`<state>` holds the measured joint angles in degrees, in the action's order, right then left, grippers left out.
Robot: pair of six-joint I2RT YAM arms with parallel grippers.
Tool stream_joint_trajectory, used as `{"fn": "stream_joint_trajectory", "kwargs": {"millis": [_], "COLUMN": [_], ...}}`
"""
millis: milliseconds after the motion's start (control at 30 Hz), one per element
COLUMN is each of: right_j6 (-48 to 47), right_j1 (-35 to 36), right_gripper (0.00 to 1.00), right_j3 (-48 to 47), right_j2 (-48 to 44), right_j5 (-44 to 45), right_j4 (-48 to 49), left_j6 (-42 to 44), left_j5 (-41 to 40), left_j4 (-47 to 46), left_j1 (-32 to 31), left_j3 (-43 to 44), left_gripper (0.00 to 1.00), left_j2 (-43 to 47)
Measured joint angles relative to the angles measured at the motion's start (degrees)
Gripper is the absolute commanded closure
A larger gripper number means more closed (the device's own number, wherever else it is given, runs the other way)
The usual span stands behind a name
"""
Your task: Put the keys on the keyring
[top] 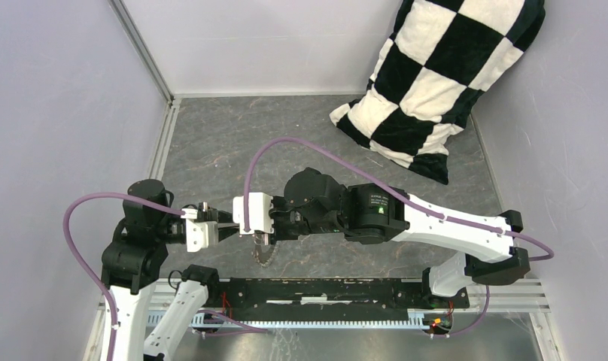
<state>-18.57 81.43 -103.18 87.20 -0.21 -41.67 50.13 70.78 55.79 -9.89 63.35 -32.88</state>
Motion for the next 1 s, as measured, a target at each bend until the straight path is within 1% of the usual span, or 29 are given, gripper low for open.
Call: {"fn": "stream_joint_trajectory", "kwargs": {"millis": [200,233,300,400,433,533,600,667,767,833,933,1000], "right_j6": [-0.35,-0.35,-0.35,-0.35,-0.35,-0.15,0.24,0.42,0.87,1.36,2.58,3.65], "right_j1": [0.33,0.37,0.50,0.61,0.61,0.61,0.70,1.07,1.31,1.09,-0.46,-2.14], "right_gripper": [0.99,0.99,0.99,0.97,0.93,0.71,0.65,0.60,0.59,0.61,0.64,0.67], "right_j3": [-0.22,-0.22,-0.20,-0.07,-0.04,0.48,1.44,3.87,10.86,17.11,27.43,31.71], "right_j2": [0.15,0.15,0.15,0.09,0.07,-0.33,-0.90,-2.45,-7.69,-13.16,-23.04,-27.63], "right_j5": [0.26,0.22,0.17,0.00,-0.11,-0.24,-0.83,-0.98,-0.85,-0.81,-1.51,-2.43], "right_j4": [0.13,0.39,0.81,1.29,1.29,1.77,3.76,6.69,11.82,15.47,23.50,28.04], "left_j6": [0.00,0.00,0.00,-0.02,-0.07,-1.68,-3.26,-4.22,-5.62,-6.97,-9.27,-10.69], "left_j5": [0.28,0.31,0.37,0.81,1.01,1.60,1.97,2.82,5.18,7.30,10.58,12.31], "left_j4": [0.28,0.28,0.28,0.48,0.46,-0.74,-2.49,-3.54,-4.79,-5.99,-8.28,-9.51], "left_j1": [0.00,0.00,0.00,0.00,0.00,0.00,0.00,0.00,0.00,0.00,0.00,0.00], "left_j3": [-0.17,-0.31,-0.57,-0.66,-0.68,-1.01,-1.38,-1.51,-1.51,-1.51,-1.36,-0.81], "left_gripper": [0.89,0.90,0.97,0.98,0.98,0.98,0.98,0.98,0.98,0.98,0.98,0.98], "left_j2": [0.00,-0.02,-0.02,-0.13,-0.22,-0.33,-0.39,-0.57,-0.76,-0.76,-0.92,-1.33]}}
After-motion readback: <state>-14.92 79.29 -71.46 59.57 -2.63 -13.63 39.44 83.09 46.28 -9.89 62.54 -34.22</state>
